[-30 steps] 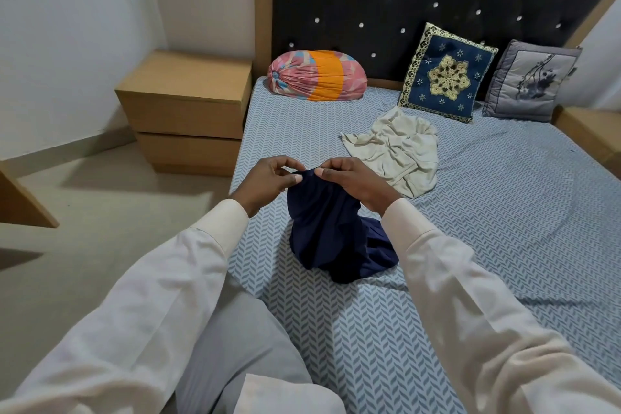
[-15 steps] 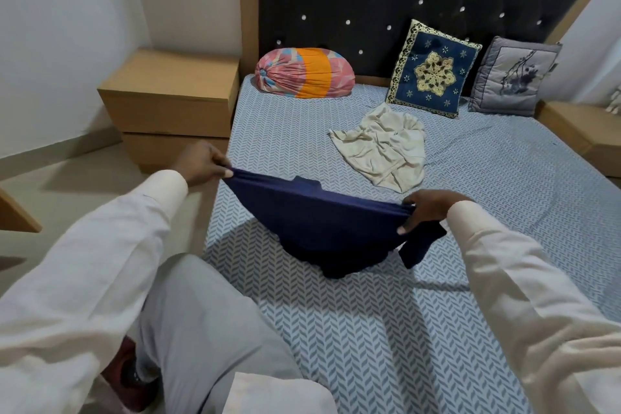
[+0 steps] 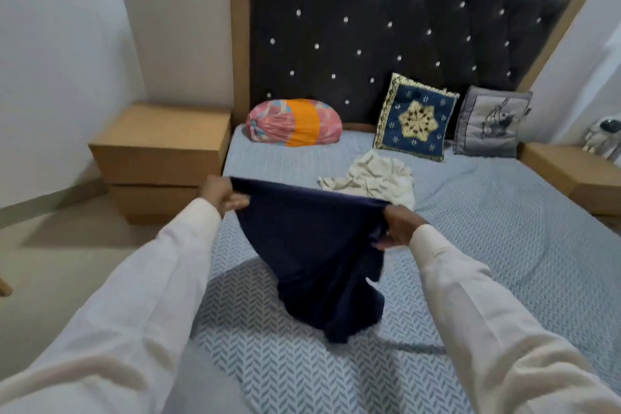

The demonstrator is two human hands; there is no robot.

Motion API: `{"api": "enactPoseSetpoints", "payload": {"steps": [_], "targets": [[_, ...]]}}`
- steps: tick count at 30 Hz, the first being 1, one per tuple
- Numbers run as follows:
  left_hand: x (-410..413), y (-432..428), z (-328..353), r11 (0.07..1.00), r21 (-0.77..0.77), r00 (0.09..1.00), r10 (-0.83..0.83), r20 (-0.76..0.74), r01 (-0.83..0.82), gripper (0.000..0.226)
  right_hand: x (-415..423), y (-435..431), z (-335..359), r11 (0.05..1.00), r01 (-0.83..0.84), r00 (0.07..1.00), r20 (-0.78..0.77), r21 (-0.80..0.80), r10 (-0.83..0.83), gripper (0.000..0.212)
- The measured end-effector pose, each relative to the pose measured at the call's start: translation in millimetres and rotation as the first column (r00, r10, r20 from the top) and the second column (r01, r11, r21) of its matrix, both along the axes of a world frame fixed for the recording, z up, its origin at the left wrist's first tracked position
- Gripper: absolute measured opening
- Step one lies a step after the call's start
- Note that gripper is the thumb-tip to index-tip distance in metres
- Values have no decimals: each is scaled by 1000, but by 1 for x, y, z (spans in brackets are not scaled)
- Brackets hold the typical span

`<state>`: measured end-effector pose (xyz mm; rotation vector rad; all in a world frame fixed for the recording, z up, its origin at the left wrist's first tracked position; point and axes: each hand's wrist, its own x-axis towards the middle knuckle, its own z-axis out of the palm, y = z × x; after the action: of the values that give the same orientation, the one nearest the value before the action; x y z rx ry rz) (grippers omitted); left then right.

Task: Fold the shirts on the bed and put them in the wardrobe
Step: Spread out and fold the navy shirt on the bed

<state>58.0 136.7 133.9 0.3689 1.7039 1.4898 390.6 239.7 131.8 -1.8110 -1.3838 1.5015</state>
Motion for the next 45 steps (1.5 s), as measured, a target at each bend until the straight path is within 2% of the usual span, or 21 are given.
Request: {"api": "enactPoseSetpoints", "payload": {"steps": [2,4,5,7,10,12,13,15,16,17,20,23,25,26,28,30,33,35,41,42,45], "targets": [[-6,33,70,945,307,994,103,39,-110,17,-21,27,54,974,131,940,-335,186,-62,29],[-8,49,145,832,522,982,150,116,-189,13,-33,51,108,911,249,848,-529,329,-41,46],[-10,53,174,773,599,978,168,125,-209,13,-35,58,131,877,294,831,-555,381,-37,53],[-14,52,218,698,698,982,185,40,-160,16,-30,67,164,789,355,860,-506,502,-64,57],[-35,50,218,720,691,950,255,-180,-63,15,-14,74,187,610,345,936,-309,714,-168,58],[-47,44,191,788,615,860,338,-381,-37,9,-2,76,181,541,197,964,-60,818,-261,56],[-49,37,175,837,546,781,359,-512,-27,8,4,76,172,541,121,954,53,832,-295,53],[-52,19,127,919,394,568,338,-750,-25,11,15,71,141,586,-8,905,255,810,-340,46],[-52,10,101,940,340,480,310,-821,-26,13,19,64,124,615,-94,864,371,783,-340,44],[-49,-3,74,959,284,442,262,-858,-17,15,24,58,103,647,-192,810,492,738,-321,40],[-43,-35,0,995,63,468,18,-884,81,17,42,34,42,757,-341,677,704,558,-214,41],[-35,-66,-64,972,-138,338,-197,-920,193,22,66,7,-15,835,-403,570,817,375,-92,59],[-28,-86,-90,928,-284,255,-344,-904,242,24,86,-7,-49,845,-436,516,855,311,-48,53],[-25,-93,-98,875,-398,213,-460,-862,275,24,94,-14,-64,847,-443,497,867,292,-39,46],[-12,-107,-110,641,-689,90,-751,-654,340,27,110,-29,-88,844,-465,457,889,267,-29,29],[11,-118,-115,401,-862,-44,-900,-435,311,30,123,-46,-107,842,-486,408,913,233,-18,15],[52,-131,-116,248,-943,-173,-942,-289,221,38,139,-68,-120,854,-483,376,927,190,6,21],[75,-137,-116,220,-954,-206,-943,-261,204,37,150,-79,-124,859,-491,328,944,147,26,24],[105,-170,-124,225,-966,-283,-925,-253,127,43,177,-122,-125,874,-485,200,972,-10,123,35],[106,-176,-123,221,-967,-286,-925,-249,124,43,181,-131,-127,879,-475,194,972,-25,133,35],[106,-186,-113,226,-968,-266,-932,-247,108,48,191,-146,-138,917,-399,259,956,-27,140,38]]}}
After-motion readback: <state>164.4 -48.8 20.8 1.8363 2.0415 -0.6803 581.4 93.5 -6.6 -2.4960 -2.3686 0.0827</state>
